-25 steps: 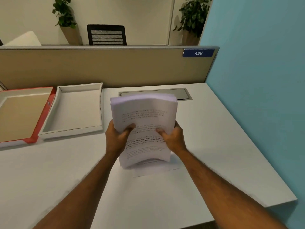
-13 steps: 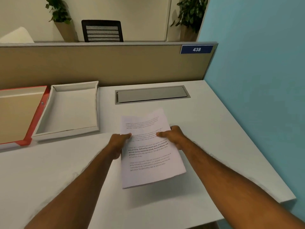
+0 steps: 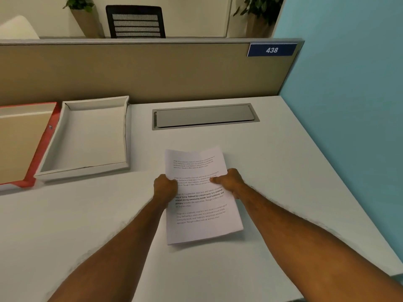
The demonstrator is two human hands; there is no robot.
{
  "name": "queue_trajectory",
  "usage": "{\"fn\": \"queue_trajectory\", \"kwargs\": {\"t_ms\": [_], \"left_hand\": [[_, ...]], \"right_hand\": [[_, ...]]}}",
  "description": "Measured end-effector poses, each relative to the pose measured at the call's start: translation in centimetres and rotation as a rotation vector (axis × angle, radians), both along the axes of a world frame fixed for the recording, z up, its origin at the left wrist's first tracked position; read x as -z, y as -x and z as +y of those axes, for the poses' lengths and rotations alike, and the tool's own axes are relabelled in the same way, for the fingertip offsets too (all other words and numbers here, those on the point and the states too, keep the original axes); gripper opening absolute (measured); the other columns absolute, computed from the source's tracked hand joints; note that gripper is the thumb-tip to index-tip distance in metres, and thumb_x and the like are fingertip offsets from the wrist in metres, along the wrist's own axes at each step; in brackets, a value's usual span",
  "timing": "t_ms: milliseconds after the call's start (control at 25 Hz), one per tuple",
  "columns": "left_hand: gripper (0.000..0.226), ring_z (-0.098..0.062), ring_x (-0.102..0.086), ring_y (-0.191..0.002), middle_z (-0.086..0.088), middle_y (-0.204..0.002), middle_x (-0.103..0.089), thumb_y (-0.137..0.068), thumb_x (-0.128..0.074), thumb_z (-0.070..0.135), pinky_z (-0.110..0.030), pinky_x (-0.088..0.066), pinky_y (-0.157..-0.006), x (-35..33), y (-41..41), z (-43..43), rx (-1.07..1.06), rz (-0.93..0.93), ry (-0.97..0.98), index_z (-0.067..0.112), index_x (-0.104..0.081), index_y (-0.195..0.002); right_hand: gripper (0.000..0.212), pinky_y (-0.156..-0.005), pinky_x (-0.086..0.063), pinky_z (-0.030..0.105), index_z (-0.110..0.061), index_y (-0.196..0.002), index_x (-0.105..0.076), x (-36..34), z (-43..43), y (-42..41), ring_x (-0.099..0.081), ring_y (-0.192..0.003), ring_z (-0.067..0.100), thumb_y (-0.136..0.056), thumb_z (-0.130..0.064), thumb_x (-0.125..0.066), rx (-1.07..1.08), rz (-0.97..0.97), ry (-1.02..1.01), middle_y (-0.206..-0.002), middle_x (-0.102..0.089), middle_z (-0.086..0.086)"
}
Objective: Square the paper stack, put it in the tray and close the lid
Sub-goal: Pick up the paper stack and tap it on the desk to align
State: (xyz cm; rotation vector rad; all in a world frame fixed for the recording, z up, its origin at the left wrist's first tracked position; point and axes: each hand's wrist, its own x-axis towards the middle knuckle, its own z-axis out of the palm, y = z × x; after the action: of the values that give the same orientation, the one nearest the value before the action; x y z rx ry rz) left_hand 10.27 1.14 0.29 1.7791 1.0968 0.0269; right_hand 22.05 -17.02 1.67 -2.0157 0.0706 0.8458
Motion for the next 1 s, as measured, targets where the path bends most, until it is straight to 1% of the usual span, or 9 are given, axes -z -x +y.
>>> {"fn": "queue_trajectory", "kwargs": {"t_ms": [80,200,280,400,480,640,760,880,1000], "left_hand": [[0.030,-0.028,-0.061,-0.090,-0.016,-0.114,-0.066,-0.090,-0.053,0.015,-0.029,-0.048,-0.064,-0.05,-0.40,0.16,0.013,0.086,-0.051,0.002,-0.062,-0.114],[0.038,-0.034,-0.057,-0.110,-0.017,-0.122,-0.058,-0.089,-0.052,0.022,-0.040,-0.048,-0.086,0.01,-0.62,0.25,0.025,0.249,-0.152,0.004,-0.058,-0.122],[0.039,-0.033,-0.056,-0.108,-0.017,-0.124,-0.056,-0.088,-0.051,0.020,-0.038,-0.050,-0.084,0.08,-0.84,0.16,0.004,0.232,-0.099,0.004,-0.056,-0.123],[0.028,-0.024,-0.058,-0.085,-0.013,-0.115,-0.064,-0.086,-0.053,0.014,-0.026,-0.044,-0.055,-0.09,-0.86,0.10,-0.034,0.109,0.033,0.006,-0.058,-0.112],[0.026,-0.020,-0.057,-0.076,-0.010,-0.110,-0.066,-0.086,-0.054,0.015,-0.024,-0.039,-0.048,0.00,-0.73,0.11,-0.058,0.076,0.068,0.009,-0.059,-0.111],[0.038,-0.022,-0.057,-0.084,-0.004,-0.105,-0.062,-0.085,-0.058,0.018,-0.024,-0.038,-0.049,0.10,-0.70,-0.41,-0.076,0.033,0.083,0.013,-0.054,-0.122],[0.041,-0.024,-0.058,-0.088,-0.008,-0.115,-0.061,-0.087,-0.056,0.018,-0.028,-0.044,-0.056,0.07,-0.85,-0.61,-0.072,0.008,0.094,0.015,-0.047,-0.126],[0.045,-0.028,-0.057,-0.095,-0.012,-0.124,-0.054,-0.087,-0.057,0.021,-0.035,-0.047,-0.070,0.19,-0.74,-0.58,-0.108,0.013,0.117,0.017,-0.046,-0.131],[0.045,-0.028,-0.061,-0.093,-0.013,-0.120,-0.061,-0.087,-0.059,0.017,-0.034,-0.049,-0.067,0.20,-0.67,-0.35,-0.153,-0.010,0.169,0.008,-0.047,-0.129]], "right_hand": [[0.054,-0.092,-0.058,0.046,-0.001,-0.119,-0.066,0.18,0.18,0.05,-0.070,-0.104,0.033,-0.074,-0.025,-0.084,-0.013,-0.065,0.058,-0.120,-0.071,0.016],[0.067,-0.098,-0.053,0.043,-0.006,-0.126,-0.060,0.41,0.48,0.35,-0.059,-0.118,0.032,-0.075,-0.044,-0.081,-0.081,-0.229,0.296,-0.128,-0.059,0.014],[0.074,-0.102,-0.049,0.043,-0.010,-0.131,-0.057,0.48,0.65,0.40,-0.052,-0.123,0.033,-0.074,-0.052,-0.078,-0.118,-0.279,0.402,-0.131,-0.050,0.015],[0.069,-0.102,-0.051,0.043,-0.009,-0.128,-0.061,0.38,0.79,-0.08,-0.058,-0.119,0.032,-0.073,-0.045,-0.082,-0.103,-0.229,0.315,-0.130,-0.059,0.015],[0.061,-0.098,-0.053,0.045,-0.010,-0.124,-0.064,0.29,0.73,-0.13,-0.064,-0.114,0.032,-0.072,-0.037,-0.084,-0.069,-0.190,0.237,-0.126,-0.067,0.012],[0.057,-0.098,-0.052,0.048,-0.015,-0.122,-0.063,0.01,0.77,0.22,-0.066,-0.111,0.031,-0.072,-0.036,-0.082,-0.048,-0.177,0.199,-0.124,-0.070,0.007],[0.053,-0.094,-0.056,0.047,-0.013,-0.120,-0.060,0.04,0.79,0.42,-0.067,-0.107,0.030,-0.074,-0.028,-0.082,-0.004,-0.189,0.130,-0.123,-0.069,0.008],[0.061,-0.092,-0.057,0.044,-0.012,-0.124,-0.052,0.08,0.42,0.64,-0.066,-0.107,0.029,-0.072,-0.018,-0.084,0.066,-0.143,0.070,-0.125,-0.065,0.011],[0.073,-0.091,-0.057,0.043,-0.005,-0.130,-0.044,-0.04,0.11,0.45,-0.064,-0.110,0.032,-0.070,-0.014,-0.086,0.214,-0.045,0.012,-0.126,-0.060,0.011]]}}
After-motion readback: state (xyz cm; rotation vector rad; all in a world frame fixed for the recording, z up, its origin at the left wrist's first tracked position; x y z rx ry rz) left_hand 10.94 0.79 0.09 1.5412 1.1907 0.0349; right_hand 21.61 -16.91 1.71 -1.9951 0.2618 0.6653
